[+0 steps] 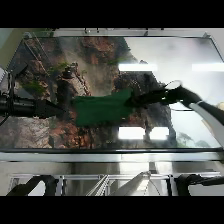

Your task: Fold the shirts.

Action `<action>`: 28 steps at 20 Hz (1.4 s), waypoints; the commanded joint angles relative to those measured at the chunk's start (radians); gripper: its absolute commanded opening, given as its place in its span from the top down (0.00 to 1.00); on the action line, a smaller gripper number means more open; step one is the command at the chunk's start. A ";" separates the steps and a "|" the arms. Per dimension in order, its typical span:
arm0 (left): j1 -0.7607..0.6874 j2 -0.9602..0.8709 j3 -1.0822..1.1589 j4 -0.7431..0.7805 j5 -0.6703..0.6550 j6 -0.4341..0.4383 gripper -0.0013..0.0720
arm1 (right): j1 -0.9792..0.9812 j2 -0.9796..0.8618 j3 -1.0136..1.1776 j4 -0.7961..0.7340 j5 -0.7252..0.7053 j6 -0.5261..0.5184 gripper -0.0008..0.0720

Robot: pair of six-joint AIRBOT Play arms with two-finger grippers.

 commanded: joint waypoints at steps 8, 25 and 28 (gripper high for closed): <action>0.001 0.001 0.000 0.002 -0.030 0.006 0.94 | -0.967 0.489 0.173 -0.809 0.551 0.437 0.96; -0.084 -0.118 0.000 0.000 -0.014 0.027 0.94 | -1.407 0.452 -0.244 -1.123 0.436 0.458 0.01; -0.127 -0.143 0.012 0.001 -0.011 0.030 0.94 | -1.407 0.454 -0.195 -1.081 0.501 0.458 0.02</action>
